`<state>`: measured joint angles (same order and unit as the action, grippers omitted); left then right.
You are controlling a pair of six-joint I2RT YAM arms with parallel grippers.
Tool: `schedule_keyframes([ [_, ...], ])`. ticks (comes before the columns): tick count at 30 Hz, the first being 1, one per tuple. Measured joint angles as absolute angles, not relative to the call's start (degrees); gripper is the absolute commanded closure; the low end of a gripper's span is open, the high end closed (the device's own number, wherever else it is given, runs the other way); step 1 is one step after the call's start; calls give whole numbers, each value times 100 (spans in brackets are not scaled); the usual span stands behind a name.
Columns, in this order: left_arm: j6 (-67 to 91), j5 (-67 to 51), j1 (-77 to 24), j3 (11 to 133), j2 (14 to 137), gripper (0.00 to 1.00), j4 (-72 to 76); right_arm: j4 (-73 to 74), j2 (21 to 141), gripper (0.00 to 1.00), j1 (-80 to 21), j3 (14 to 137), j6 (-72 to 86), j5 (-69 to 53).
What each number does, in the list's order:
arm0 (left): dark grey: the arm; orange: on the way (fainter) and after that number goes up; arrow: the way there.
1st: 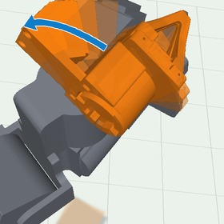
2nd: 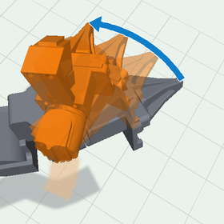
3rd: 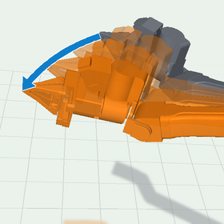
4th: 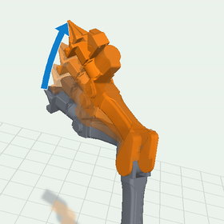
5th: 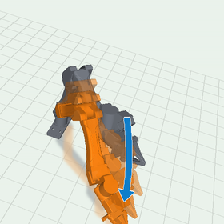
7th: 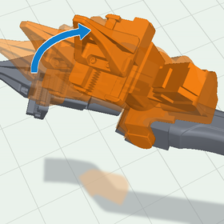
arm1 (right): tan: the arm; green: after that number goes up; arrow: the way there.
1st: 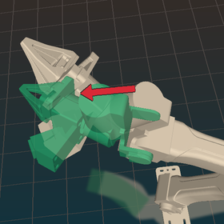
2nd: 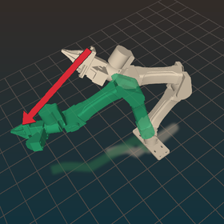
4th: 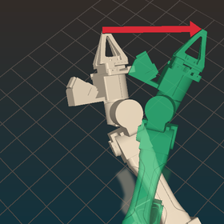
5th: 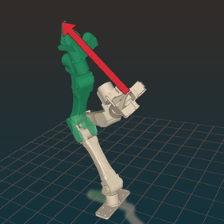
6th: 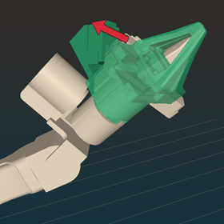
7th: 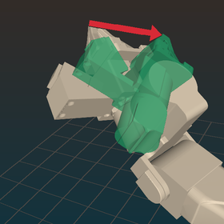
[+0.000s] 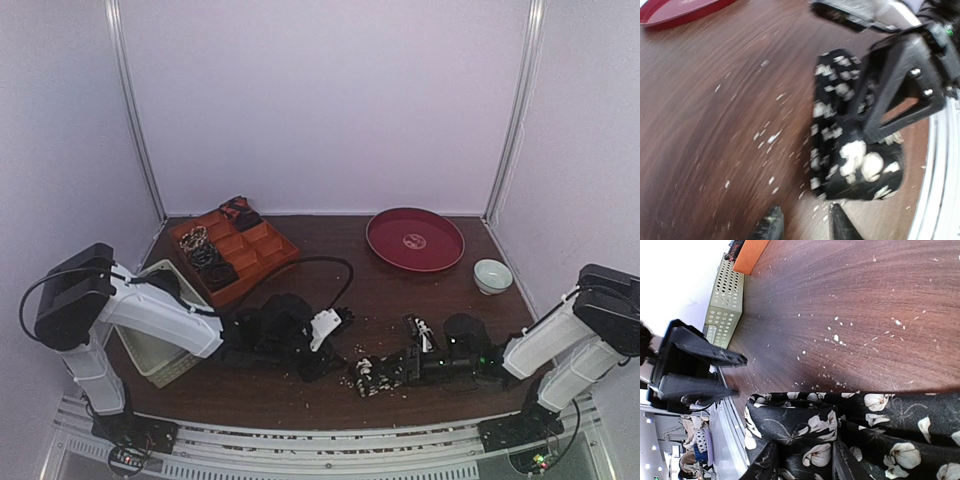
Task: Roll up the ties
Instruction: Roll the tie at the center of the board.
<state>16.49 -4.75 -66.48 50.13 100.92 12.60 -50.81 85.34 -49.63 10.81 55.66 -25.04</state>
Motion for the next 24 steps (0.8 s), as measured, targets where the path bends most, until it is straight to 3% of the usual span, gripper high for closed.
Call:
schedule_keyframes([
  [2, 2008, -364, -6648, 4825, 10062, 90, 1374, -5074, 8543, 63, -4993, 1090, 5599, -2467],
  [6, 2565, -331, -6696, 4648, 10101, 99, 1540, -4783, 8370, 63, -4998, 1105, 5524, -2307],
  [24, 3363, -792, -7019, 5122, 11183, 98, 2233, -4388, 8066, 63, -4947, 1044, 5212, -1970],
])
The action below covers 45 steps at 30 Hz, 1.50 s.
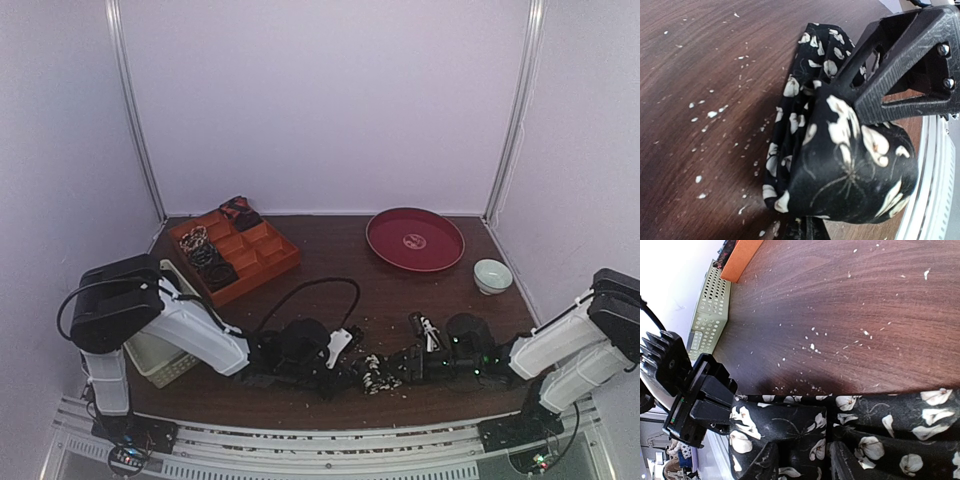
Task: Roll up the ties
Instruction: Roll the tie at the center of the board.
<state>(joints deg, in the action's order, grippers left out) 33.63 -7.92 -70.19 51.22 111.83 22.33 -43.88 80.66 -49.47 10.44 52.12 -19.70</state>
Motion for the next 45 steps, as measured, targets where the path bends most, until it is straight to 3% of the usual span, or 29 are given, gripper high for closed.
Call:
schedule_keyframes([
  [22, 3444, -1085, -7019, 5592, 11295, 97, 2165, -3448, 7234, 64, -4875, 969, 4637, -1610],
  [45, 3708, -718, -7024, 5015, 10219, 95, 1457, -3813, 8374, 67, -5529, 1625, 5081, -1684],
])
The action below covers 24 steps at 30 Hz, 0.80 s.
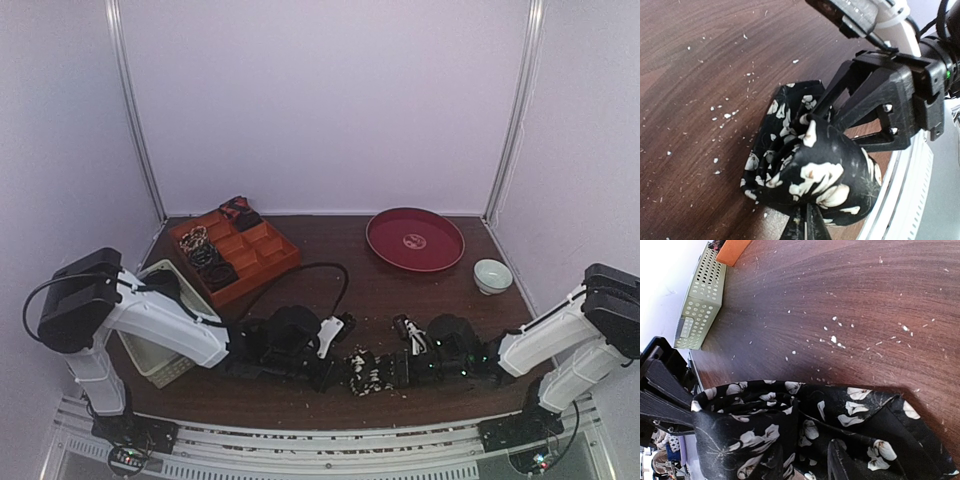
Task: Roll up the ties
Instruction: Roll the tie at the center of the board.
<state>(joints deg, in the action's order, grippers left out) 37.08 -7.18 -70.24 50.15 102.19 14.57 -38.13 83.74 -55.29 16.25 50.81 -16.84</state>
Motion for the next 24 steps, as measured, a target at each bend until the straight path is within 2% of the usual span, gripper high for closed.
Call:
schedule_keyframes([
  [14, 3697, -749, -7024, 5382, 10549, 87, 1376, -3048, 7931, 67, -5524, 1660, 4770, -958],
  [24, 3691, -722, -7035, 5546, 10600, 86, 1262, -2311, 7238, 61, -5485, 1680, 4482, -340],
])
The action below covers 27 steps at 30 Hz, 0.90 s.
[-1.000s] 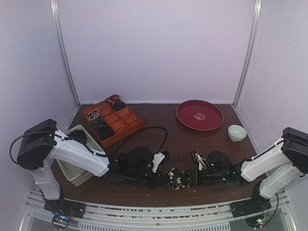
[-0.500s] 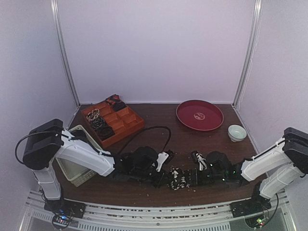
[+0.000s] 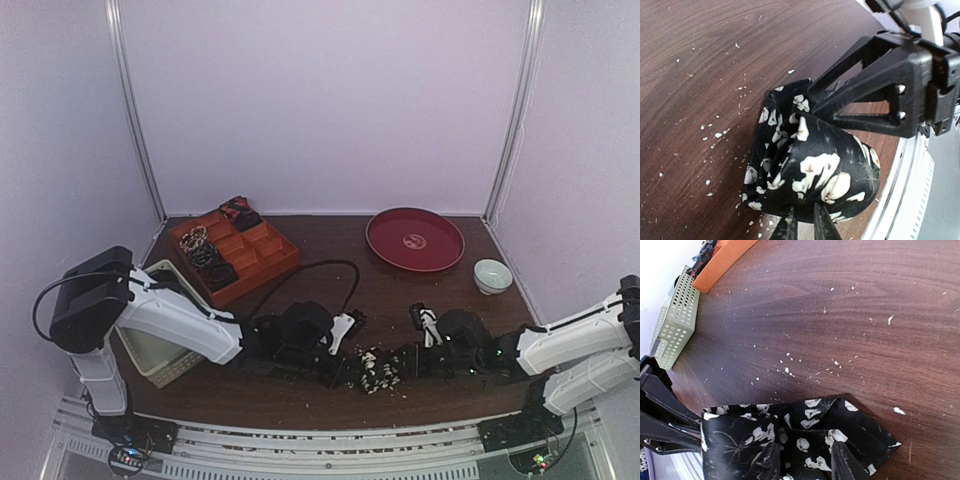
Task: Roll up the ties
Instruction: Roll the tie at the center of the board.
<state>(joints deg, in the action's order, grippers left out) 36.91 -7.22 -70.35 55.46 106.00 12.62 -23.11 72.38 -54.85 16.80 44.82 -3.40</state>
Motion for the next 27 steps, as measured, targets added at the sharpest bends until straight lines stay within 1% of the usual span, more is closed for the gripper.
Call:
schedule_keyframes([
  [3, 3671, -722, -7035, 5603, 10628, 86, 1223, -2091, 7002, 58, -5465, 1702, 4434, -222],
  [10, 3636, -703, -7035, 5747, 10676, 86, 1188, -1789, 6324, 45, -5398, 1778, 4340, -239],
  [18, 3612, -635, -7035, 5885, 10777, 84, 1194, -2008, 6451, 39, -5395, 1778, 4451, -915],
  [20, 3601, -637, -7035, 5948, 10833, 84, 1194, -2088, 6567, 39, -5395, 1778, 4493, -1072],
  [24, 3583, -639, -7035, 6095, 10973, 83, 1203, -2121, 6768, 49, -5398, 1778, 4506, -1184],
  [25, 3583, -639, -7035, 6119, 10993, 82, 1199, -2104, 6803, 52, -5395, 1778, 4504, -1173],
  [27, 3586, -617, -7035, 6128, 10995, 75, 1192, -2084, 6834, 55, -5395, 1778, 4495, -1122],
])
